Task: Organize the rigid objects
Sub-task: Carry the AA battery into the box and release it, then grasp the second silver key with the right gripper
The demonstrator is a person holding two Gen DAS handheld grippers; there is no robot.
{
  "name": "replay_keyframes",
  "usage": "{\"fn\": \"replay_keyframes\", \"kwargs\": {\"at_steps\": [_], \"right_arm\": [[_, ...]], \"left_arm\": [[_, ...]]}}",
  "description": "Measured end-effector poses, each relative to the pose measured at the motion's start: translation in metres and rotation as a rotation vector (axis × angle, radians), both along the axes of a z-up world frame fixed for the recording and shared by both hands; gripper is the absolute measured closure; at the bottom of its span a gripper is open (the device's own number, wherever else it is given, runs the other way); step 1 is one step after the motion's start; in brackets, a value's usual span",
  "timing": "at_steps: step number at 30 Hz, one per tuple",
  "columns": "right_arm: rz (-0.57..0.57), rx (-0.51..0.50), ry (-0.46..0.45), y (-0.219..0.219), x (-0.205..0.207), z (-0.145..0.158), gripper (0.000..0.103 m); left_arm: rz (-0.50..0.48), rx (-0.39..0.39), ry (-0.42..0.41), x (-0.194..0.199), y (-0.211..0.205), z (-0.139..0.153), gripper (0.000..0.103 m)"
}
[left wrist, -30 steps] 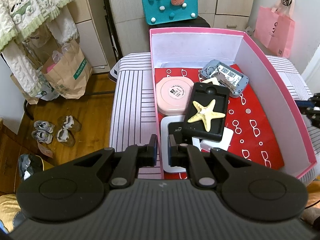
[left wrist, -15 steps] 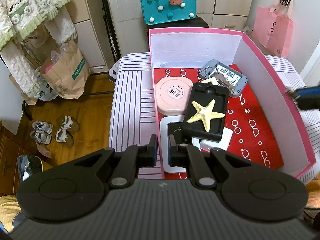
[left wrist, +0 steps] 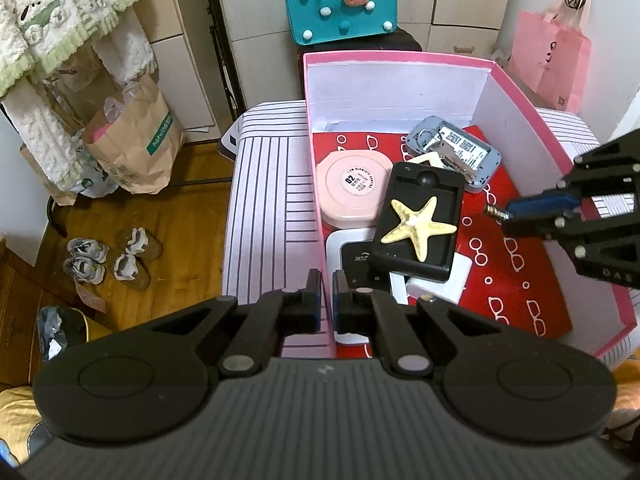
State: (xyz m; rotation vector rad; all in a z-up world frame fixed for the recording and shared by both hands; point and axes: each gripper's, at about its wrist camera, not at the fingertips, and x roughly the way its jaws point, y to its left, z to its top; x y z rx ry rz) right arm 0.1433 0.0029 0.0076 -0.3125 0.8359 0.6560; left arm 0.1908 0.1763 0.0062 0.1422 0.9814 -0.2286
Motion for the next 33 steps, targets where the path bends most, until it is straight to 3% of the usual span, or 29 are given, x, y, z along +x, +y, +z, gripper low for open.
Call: {"fn": "replay_keyframes", "kwargs": {"at_steps": [4,9,13,19,25,29,33], "right_arm": [[-0.010,0.037,-0.005,-0.008,-0.003,0.004,0.091],[-0.075,0.297,0.101,-0.057,-0.002,0.018,0.087],[-0.174,0.386,0.066,-0.101,-0.017,0.027,0.086],[-0.350,0.319,0.003,-0.151,-0.026,0.013,0.079],[-0.482,0.206,0.001,-0.180,-0.017,-0.025,0.071],[-0.528,0.156,0.006,-0.196,-0.006,-0.045,0.071],[-0.511,0.192,0.041,-0.200,0.001,-0.058,0.071]], "left_arm": [[0.010,0.002,-0.001,0.000,0.000,-0.001,0.099],[0.022,-0.009,0.003,-0.001,0.000,-0.003,0.098],[0.035,-0.024,0.011,0.000,0.002,-0.004,0.098],[0.050,-0.037,-0.007,-0.002,0.003,-0.003,0.099],[0.065,-0.044,-0.009,-0.001,0.002,-0.002,0.099],[0.072,-0.048,-0.008,-0.002,0.003,-0.002,0.099],[0.074,-0.047,-0.008,-0.002,0.003,-0.001,0.099]]}}
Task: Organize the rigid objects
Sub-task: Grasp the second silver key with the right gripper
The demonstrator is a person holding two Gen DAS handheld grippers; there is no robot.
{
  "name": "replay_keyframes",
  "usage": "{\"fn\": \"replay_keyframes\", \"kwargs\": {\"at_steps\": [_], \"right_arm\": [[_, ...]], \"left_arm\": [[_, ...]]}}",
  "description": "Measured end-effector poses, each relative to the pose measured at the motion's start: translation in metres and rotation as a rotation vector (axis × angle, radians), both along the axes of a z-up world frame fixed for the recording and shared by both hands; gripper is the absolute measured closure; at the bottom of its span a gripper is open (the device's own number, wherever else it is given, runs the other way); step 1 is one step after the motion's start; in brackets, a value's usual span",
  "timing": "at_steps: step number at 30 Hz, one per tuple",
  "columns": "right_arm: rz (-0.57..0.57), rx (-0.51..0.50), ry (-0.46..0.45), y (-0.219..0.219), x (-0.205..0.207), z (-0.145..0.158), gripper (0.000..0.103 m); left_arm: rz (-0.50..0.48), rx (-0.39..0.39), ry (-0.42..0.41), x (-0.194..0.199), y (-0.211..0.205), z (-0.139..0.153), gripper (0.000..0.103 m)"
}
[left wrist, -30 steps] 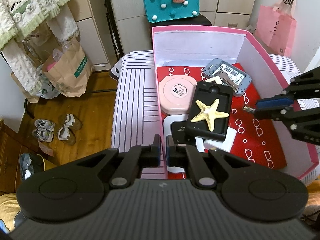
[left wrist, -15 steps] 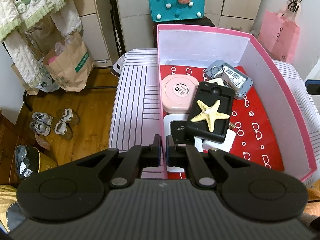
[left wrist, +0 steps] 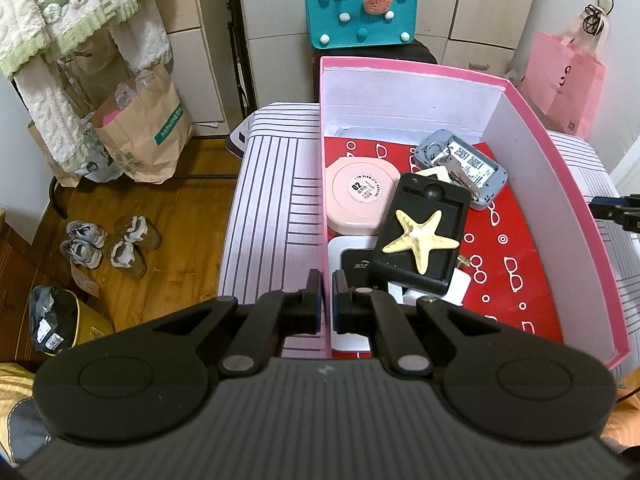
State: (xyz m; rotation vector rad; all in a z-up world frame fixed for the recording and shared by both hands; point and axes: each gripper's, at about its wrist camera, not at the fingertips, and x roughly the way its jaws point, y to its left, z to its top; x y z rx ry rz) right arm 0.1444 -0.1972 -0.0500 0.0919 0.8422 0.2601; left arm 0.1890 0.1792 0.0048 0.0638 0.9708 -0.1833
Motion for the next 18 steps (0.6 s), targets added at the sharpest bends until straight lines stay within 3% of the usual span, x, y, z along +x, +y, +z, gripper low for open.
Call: {"fn": "replay_keyframes", "kwargs": {"at_steps": [7,14,18], "right_arm": [[0.062,0.000,0.029,0.016,0.005,-0.013,0.067],[0.132,-0.178,-0.030,0.045,0.004,-0.018,0.064],[0.127,-0.144,-0.046,0.041,0.006,-0.019,0.064]], "left_arm": [[-0.009,0.019,0.019,0.004,-0.002,0.002,0.098],[-0.007,0.015,0.014,0.003,-0.003,-0.001,0.098],[-0.004,0.012,0.013,0.002,-0.002,-0.001,0.098]]}}
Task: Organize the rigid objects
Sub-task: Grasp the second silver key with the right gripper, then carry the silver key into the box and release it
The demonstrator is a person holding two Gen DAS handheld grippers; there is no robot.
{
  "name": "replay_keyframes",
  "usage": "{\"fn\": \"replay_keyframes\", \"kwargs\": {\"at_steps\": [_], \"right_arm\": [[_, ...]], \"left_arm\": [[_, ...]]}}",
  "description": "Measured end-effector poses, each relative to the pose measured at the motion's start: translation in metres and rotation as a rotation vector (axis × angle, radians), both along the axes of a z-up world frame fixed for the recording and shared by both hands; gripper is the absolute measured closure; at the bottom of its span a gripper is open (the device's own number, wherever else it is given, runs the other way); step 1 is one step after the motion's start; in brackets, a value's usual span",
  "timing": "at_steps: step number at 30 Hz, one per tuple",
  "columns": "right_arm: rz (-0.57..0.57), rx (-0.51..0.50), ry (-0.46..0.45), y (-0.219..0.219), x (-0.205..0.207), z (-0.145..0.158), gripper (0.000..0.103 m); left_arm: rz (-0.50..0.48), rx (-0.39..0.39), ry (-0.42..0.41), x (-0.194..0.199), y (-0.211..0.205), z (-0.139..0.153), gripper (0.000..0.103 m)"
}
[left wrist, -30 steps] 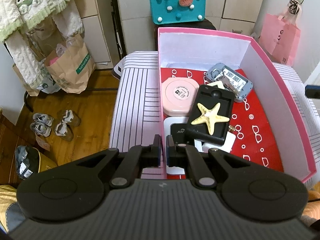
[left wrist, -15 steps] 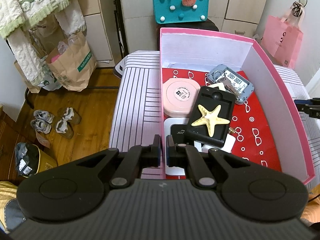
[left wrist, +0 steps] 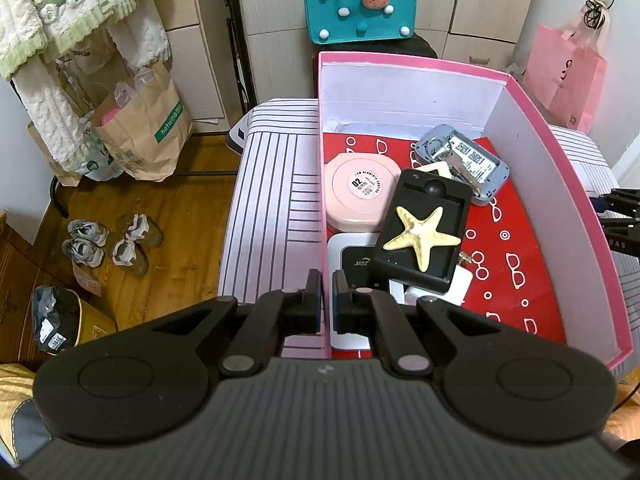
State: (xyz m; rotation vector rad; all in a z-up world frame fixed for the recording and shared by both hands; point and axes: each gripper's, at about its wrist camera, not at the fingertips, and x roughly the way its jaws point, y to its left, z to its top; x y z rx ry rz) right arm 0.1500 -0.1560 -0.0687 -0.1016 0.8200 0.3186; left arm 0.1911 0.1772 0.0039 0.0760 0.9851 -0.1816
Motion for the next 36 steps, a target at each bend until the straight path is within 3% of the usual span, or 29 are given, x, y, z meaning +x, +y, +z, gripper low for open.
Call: {"fn": "replay_keyframes", "kwargs": {"at_steps": [3,6,19,26,36], "right_arm": [[-0.006,-0.001,-0.034,0.001,-0.001,-0.003,0.064],[0.006,0.000,-0.046,0.001,-0.002,-0.003,0.074],[-0.042,0.170,-0.036,-0.016,-0.022,0.012,0.074],[-0.011,0.242,-0.038,-0.013,-0.035,0.041,0.074],[0.172,0.332,-0.067,0.029,-0.051,0.109,0.074]], "left_arm": [[0.000,0.000,0.000,0.000,0.001,0.000,0.098],[0.000,0.000,0.001,0.001,0.000,0.000,0.098],[-0.004,-0.004,-0.004,0.002,-0.001,-0.001,0.098],[0.005,-0.030,-0.010,-0.001,0.003,-0.002,0.098],[-0.032,0.015,-0.033,-0.008,-0.001,0.000,0.098]]}}
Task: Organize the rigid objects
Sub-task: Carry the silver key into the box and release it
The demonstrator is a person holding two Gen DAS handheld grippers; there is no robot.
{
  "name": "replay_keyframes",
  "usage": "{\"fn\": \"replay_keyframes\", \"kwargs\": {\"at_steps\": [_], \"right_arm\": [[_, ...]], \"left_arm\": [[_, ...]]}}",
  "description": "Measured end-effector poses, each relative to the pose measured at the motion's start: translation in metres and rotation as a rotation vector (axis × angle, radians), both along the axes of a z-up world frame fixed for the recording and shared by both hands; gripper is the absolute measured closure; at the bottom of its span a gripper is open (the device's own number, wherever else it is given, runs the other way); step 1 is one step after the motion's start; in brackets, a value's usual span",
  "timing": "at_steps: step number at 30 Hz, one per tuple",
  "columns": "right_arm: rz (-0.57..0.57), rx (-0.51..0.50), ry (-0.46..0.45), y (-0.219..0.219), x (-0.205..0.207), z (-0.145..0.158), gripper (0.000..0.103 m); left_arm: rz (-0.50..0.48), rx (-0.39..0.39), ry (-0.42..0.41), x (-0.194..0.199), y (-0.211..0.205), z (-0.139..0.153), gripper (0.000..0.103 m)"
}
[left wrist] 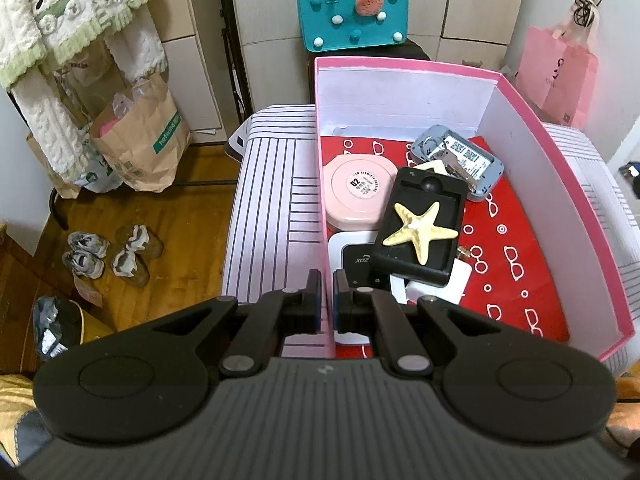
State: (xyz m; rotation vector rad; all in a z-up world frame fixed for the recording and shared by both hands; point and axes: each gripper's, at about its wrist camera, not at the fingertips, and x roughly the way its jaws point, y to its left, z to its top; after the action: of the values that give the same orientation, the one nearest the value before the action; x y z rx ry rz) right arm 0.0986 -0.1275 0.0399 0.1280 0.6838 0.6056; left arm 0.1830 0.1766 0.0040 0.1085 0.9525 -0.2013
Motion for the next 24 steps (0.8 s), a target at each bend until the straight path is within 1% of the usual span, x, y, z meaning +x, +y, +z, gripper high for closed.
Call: {"fn": "replay_keyframes", "kwargs": {"at_steps": [3,5,8,12,15,19,21,24], "right_arm": [[0.082,0.012,0.000,0.021,-0.001,0.012,0.074],[0.133,0.023,0.020,0.035,0.002,0.014,0.074],[0.198,0.010,0.054,0.058,0.009,0.010,0.074],[0.260,-0.036,0.103,0.089,0.017,-0.005,0.074],[0.289,-0.077,0.130,0.107,0.020,-0.016,0.074],[0.318,-0.139,0.149,0.119,0.022,-0.026,0.073],[0.325,-0.164,0.159,0.121,0.022,-0.029,0.073],[0.314,-0.197,0.133,0.122,0.020,-0.030,0.072]], "left_arm": [[-0.013,0.014,-0.004,0.000,-0.002,0.000,0.099],[-0.018,0.017,-0.002,0.000,-0.001,0.000,0.099],[-0.026,0.026,0.001,0.000,-0.002,-0.001,0.099],[-0.030,0.019,0.002,-0.001,0.000,-0.002,0.099],[-0.035,0.016,0.001,-0.002,0.001,-0.002,0.098],[-0.035,-0.013,0.008,-0.001,0.006,-0.002,0.098],[-0.038,-0.013,0.007,-0.001,0.006,-0.003,0.098],[-0.041,-0.009,0.000,-0.002,0.004,-0.003,0.098]]}}
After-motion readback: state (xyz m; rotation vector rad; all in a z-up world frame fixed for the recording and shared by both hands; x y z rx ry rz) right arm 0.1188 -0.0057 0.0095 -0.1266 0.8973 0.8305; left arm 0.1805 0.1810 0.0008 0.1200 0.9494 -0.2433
